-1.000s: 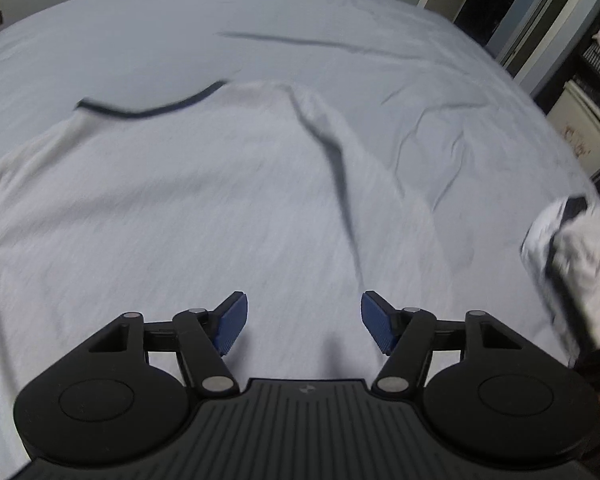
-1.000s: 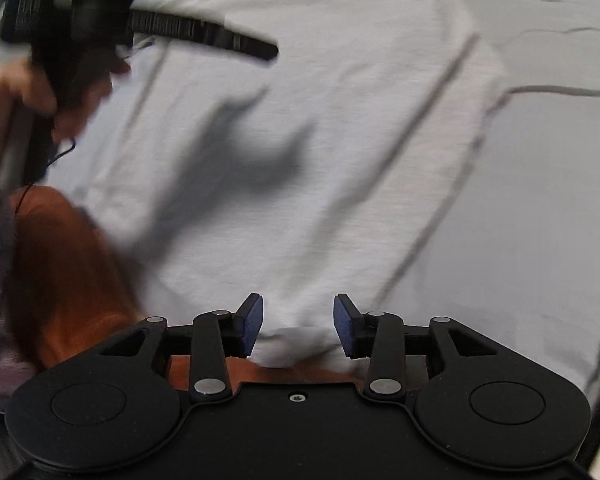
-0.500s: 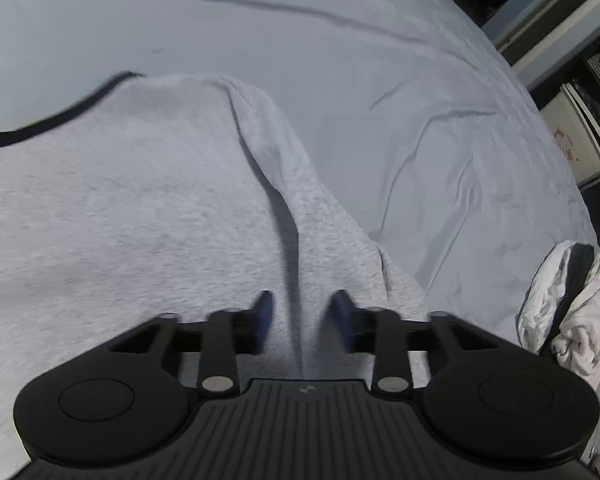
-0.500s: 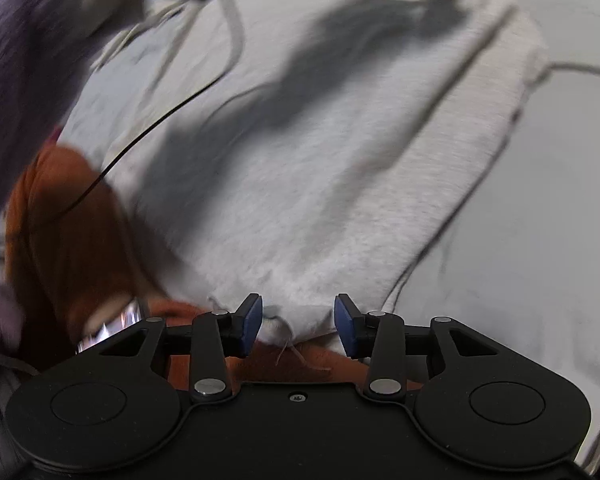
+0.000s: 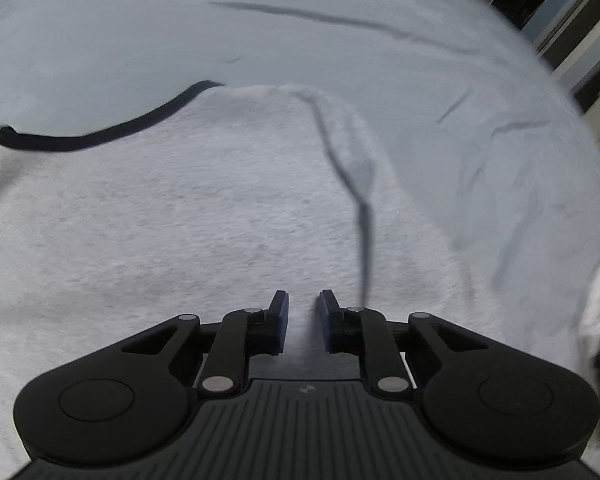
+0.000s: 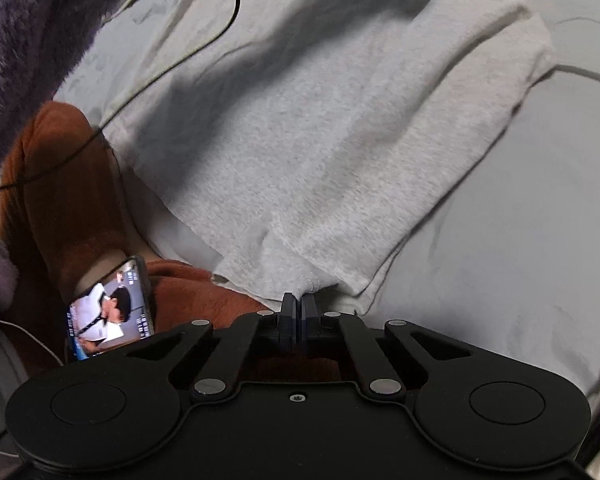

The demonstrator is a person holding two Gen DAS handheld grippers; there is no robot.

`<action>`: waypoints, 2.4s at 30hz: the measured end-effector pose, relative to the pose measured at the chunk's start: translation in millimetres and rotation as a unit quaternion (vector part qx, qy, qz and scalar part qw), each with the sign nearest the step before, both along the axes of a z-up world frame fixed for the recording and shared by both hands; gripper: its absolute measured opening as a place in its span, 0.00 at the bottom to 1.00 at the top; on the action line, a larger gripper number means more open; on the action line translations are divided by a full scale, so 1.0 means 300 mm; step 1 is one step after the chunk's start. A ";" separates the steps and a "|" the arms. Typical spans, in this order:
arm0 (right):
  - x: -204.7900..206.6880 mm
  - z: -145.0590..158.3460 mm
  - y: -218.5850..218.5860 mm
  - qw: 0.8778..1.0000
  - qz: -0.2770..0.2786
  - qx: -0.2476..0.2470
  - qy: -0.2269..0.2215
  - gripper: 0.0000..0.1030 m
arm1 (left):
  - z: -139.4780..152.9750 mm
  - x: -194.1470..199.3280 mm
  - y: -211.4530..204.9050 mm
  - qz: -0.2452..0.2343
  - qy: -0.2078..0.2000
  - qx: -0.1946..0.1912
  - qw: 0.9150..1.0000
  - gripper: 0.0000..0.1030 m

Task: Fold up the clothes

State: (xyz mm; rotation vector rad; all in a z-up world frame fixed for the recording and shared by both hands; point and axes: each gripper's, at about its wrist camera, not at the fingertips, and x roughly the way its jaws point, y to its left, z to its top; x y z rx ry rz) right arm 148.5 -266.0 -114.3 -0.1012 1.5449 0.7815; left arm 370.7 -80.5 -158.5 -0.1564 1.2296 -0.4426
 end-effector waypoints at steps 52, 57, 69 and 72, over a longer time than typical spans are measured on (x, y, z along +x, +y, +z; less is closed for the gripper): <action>0.581 -0.044 0.699 0.982 0.016 -0.041 -0.185 0.33 | 0.249 -0.384 1.688 0.237 -0.049 0.346 0.907 0.37; 0.714 -0.058 0.901 0.965 0.139 -0.039 -0.219 0.33 | 0.212 -0.385 1.762 0.150 -0.056 0.380 0.911 0.37; 1.064 -0.135 1.296 0.855 0.431 -0.109 -0.265 0.33 | 0.090 -0.384 1.840 -0.065 -0.055 0.364 0.927 0.37; 1.140 -0.149 1.378 0.847 0.449 -0.110 -0.263 0.33 | 0.055 -0.380 1.859 -0.113 -0.052 0.364 0.923 0.37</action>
